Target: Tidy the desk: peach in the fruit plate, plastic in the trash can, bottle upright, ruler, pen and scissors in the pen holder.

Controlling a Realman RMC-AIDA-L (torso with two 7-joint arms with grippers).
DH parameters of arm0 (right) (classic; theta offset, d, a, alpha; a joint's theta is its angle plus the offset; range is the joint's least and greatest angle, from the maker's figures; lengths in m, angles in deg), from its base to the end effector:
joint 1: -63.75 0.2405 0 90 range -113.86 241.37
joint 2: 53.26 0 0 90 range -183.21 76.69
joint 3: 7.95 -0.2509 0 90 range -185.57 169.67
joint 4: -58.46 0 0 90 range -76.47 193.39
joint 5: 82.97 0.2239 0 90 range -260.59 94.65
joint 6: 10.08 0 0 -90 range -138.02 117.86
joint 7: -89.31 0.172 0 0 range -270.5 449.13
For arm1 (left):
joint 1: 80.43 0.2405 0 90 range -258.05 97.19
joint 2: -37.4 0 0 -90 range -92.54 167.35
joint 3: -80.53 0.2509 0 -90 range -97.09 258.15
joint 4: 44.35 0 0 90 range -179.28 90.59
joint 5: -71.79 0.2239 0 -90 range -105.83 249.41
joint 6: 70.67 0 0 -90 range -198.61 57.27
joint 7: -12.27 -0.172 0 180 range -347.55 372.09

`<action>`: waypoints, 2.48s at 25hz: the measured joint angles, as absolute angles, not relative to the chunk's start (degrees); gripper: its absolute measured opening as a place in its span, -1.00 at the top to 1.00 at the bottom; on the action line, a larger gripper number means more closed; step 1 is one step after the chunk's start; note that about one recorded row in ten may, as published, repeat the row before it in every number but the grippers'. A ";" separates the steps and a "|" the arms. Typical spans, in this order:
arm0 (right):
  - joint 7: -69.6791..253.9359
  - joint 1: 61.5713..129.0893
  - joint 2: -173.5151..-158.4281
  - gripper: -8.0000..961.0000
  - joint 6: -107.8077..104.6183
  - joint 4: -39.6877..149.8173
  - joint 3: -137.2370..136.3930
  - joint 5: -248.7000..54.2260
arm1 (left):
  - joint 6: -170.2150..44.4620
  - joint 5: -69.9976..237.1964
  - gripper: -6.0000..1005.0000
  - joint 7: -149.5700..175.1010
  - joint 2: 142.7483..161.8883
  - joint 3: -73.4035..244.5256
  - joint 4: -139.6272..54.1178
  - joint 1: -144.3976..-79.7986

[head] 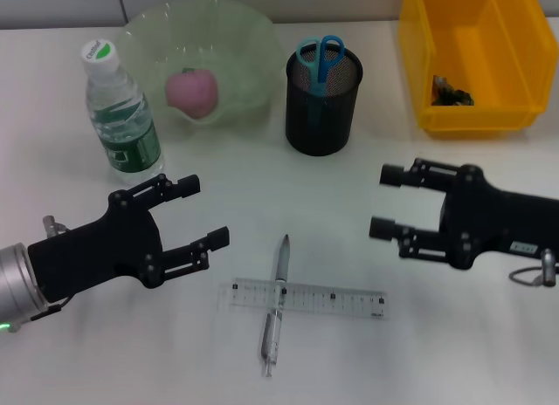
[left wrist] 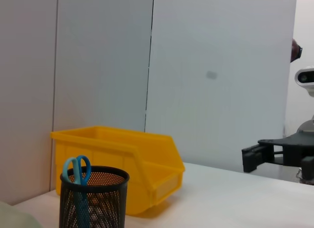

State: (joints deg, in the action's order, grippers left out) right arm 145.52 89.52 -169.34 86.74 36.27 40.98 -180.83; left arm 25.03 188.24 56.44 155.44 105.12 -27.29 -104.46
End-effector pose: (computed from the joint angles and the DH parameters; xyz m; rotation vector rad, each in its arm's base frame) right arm 0.2599 0.2951 -0.0385 -2.7246 0.3574 1.0128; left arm -0.2929 0.2776 -0.0470 -2.5729 -0.3504 -0.9336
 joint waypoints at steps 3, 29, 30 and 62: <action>145.43 89.61 -169.70 -0.49 86.50 36.30 41.02 -181.48 | 25.06 188.24 -0.59 56.44 155.29 105.69 -27.25 -104.34; 145.04 89.95 -170.48 -0.48 86.68 36.40 41.27 -182.32 | 28.09 189.50 -0.59 58.80 154.03 109.86 -26.27 -104.40; 145.14 89.95 -170.49 -0.48 86.70 36.40 41.27 -182.32 | 28.19 189.53 -0.59 59.02 154.03 110.08 -25.90 -104.39; 146.08 90.81 -170.68 -0.49 86.39 36.40 41.36 -182.47 | 27.83 189.56 -0.59 60.34 153.24 111.92 -25.10 -105.21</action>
State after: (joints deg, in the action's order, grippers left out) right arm 146.08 90.81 -170.68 86.39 36.40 41.36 -182.47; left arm 27.83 189.56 60.34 153.24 111.92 -25.10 -105.21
